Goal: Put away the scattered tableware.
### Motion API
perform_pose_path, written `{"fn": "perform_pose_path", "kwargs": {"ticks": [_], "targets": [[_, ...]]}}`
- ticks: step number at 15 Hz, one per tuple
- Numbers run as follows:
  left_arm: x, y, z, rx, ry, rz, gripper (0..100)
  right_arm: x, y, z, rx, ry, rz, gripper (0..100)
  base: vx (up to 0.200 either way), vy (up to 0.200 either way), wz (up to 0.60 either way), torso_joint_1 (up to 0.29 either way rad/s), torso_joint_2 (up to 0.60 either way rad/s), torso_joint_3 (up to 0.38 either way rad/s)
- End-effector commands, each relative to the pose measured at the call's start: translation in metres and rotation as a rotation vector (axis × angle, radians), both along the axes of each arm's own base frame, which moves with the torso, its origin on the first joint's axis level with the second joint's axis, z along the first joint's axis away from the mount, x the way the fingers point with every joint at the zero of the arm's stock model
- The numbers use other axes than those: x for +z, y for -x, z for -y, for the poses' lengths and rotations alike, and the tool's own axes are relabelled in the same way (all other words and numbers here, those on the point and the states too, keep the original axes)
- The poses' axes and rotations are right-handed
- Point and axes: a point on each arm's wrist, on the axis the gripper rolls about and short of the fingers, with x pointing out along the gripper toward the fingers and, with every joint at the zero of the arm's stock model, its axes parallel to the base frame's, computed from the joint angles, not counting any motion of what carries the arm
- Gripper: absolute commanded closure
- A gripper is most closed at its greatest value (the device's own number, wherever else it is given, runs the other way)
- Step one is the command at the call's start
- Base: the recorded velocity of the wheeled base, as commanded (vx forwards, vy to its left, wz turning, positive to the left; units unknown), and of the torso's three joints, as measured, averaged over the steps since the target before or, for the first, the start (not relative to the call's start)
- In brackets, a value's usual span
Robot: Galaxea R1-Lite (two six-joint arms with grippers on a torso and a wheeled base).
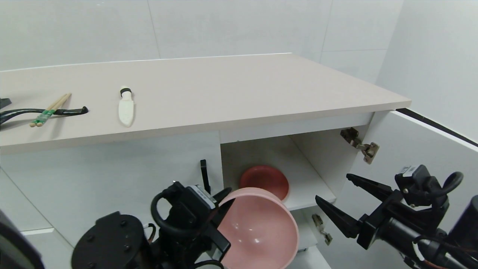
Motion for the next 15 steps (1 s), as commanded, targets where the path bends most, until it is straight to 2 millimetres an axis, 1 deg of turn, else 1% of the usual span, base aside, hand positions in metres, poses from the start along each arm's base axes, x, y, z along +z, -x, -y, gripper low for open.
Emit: {"fn": "perform_pose_path", "kwargs": {"ticks": [1,3,5,8,10,11,12,14,15], "targets": [[-0.025,-0.013,0.029,-0.016,-0.048,-0.033,100,0.002,0.000,0.001,-0.004,-0.008,0.011,0,0.000,0.000,0.00,0.000,0.00,0.000],[-0.036,-0.021,0.040,-0.013,-0.058,-0.043,100,0.004,0.000,0.001,-0.006,-0.012,0.017,0,0.000,0.000,0.00,0.000,0.00,0.000],[-0.037,-0.033,0.051,0.002,-0.040,-0.023,100,0.005,0.000,0.002,-0.006,-0.015,0.021,0,0.000,0.000,0.00,0.000,0.00,0.000],[-0.037,-0.045,0.059,0.019,-0.018,-0.008,100,0.004,0.001,0.002,-0.004,-0.012,0.017,0,0.000,0.000,0.00,0.000,0.00,0.000],[-0.036,-0.056,0.064,0.040,0.007,0.009,100,0.003,0.001,0.001,-0.005,-0.012,0.014,0,0.000,0.000,0.00,0.000,0.00,0.000],[-0.032,-0.062,0.069,0.047,0.038,0.020,100,0.002,0.000,0.001,-0.005,-0.009,0.010,0,0.000,0.000,0.00,0.000,0.00,0.000],[-0.024,-0.068,0.075,0.054,0.077,0.044,100,0.000,-0.001,0.000,-0.005,-0.004,0.001,0,0.000,0.000,0.00,0.000,0.00,0.000],[-0.015,-0.072,0.081,0.052,0.130,0.063,100,-0.004,-0.004,-0.001,-0.008,-0.001,-0.025,0,0.000,0.000,0.00,0.000,0.00,0.000],[-0.006,-0.075,0.088,0.046,0.187,0.075,100,-0.007,-0.009,-0.004,-0.015,-0.030,-0.055,0,0.000,0.000,0.00,0.000,0.00,0.000]]}}
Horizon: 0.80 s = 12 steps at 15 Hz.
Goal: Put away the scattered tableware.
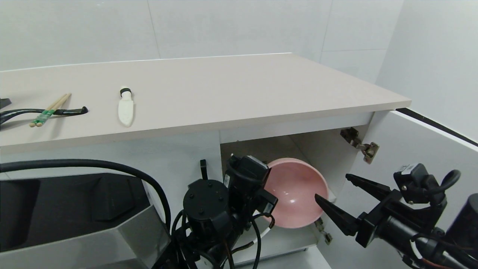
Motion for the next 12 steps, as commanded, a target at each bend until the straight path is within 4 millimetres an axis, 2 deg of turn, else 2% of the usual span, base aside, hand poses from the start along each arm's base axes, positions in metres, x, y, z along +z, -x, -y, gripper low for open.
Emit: {"fn": "perform_pose_path", "kwargs": {"ticks": [1,2,4,11,12], "targets": [[0.010,-0.004,0.007,-0.004,0.053,0.023,100,-0.006,-0.006,-0.004,-0.004,-0.005,-0.032,0,0.000,0.000,0.00,0.000,0.00,0.000],[0.017,-0.004,0.011,-0.010,0.078,0.041,100,-0.008,-0.018,-0.002,-0.048,-0.026,-0.048,0,0.000,0.000,0.00,0.000,0.00,0.000],[0.018,0.000,0.014,-0.024,0.082,0.042,100,-0.007,-0.027,0.004,-0.092,-0.035,-0.038,0,0.000,0.000,0.00,0.000,0.00,0.000],[0.018,0.006,0.022,-0.055,0.115,0.025,100,-0.003,-0.029,0.003,-0.100,-0.083,-0.041,0,0.000,0.000,0.00,0.000,0.00,0.000],[0.018,0.006,0.022,-0.056,0.126,0.019,100,-0.003,-0.030,0.003,-0.100,-0.082,-0.043,100,0.000,0.000,0.00,0.000,0.00,0.000]]}}
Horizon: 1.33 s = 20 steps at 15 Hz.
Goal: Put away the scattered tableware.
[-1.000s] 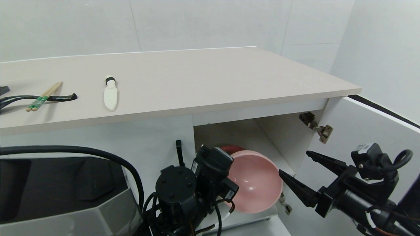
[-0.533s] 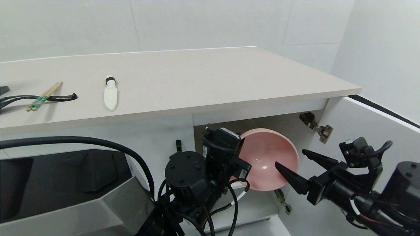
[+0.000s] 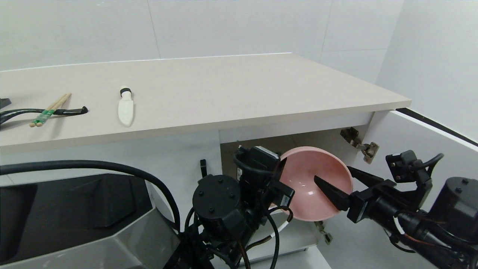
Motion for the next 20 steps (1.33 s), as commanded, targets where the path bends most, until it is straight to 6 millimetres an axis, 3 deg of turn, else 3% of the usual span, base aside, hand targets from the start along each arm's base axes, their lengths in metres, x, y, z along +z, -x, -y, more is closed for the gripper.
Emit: {"fn": "perform_pose_path", "kwargs": {"ticks": [1,5,6,13,17,20], "targets": [[0.002,0.000,0.001,-0.003,0.011,-0.001,100,0.000,0.000,0.000,0.000,0.000,0.000,100,0.000,0.000,0.00,0.000,0.00,0.000],[0.001,0.000,0.001,-0.005,0.021,-0.008,100,0.001,0.002,-0.001,0.008,-0.001,0.004,100,0.000,0.000,0.00,0.000,0.00,0.000],[0.000,0.000,0.001,-0.006,0.024,-0.016,0,0.001,0.002,-0.001,0.010,0.000,0.003,100,0.000,0.000,0.00,0.000,0.00,0.000],[0.004,0.022,0.003,-0.060,0.004,-0.012,0,-0.012,-0.004,-0.004,0.008,0.027,-0.047,100,0.000,0.000,0.00,0.000,0.00,0.000],[0.023,0.032,-0.012,-0.064,0.024,0.010,0,-0.031,-0.010,-0.008,0.006,0.067,-0.116,100,0.000,0.000,0.00,0.000,0.00,0.000],[0.024,0.041,-0.033,-0.083,-0.013,-0.003,0,-0.030,-0.012,-0.005,-0.007,0.066,-0.113,100,0.000,0.000,0.00,0.000,0.00,0.000]]}}
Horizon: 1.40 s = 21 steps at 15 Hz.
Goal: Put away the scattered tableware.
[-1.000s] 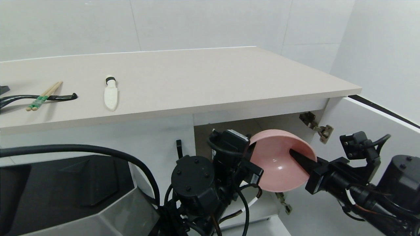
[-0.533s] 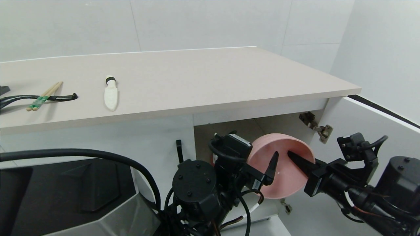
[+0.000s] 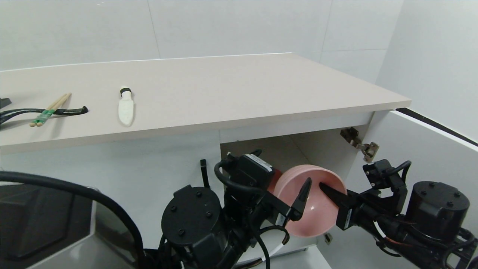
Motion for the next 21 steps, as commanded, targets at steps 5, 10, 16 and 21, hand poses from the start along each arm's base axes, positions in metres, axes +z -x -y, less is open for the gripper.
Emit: {"fn": "perform_pose_path", "kwargs": {"ticks": [5,10,16,21], "targets": [[-0.001,-0.005,-0.049,-0.207,-0.146,0.078,0,-0.003,-0.005,0.008,-0.039,0.019,-0.003,100,0.000,0.000,0.00,0.000,0.00,0.000],[0.005,-0.007,-0.072,-0.172,-0.150,0.078,0,-0.008,-0.002,0.023,-0.055,0.149,0.011,100,0.000,0.000,0.00,0.000,0.00,0.000],[0.006,0.017,-0.126,-0.267,-0.200,0.069,0,-0.007,0.002,0.019,-0.034,0.154,0.018,100,0.000,0.000,0.00,0.000,0.00,0.000],[-0.007,0.030,-0.167,-0.182,-0.279,0.023,0,-0.004,0.003,0.019,-0.031,0.151,0.032,100,0.000,0.000,0.00,0.000,0.00,0.000]]}}
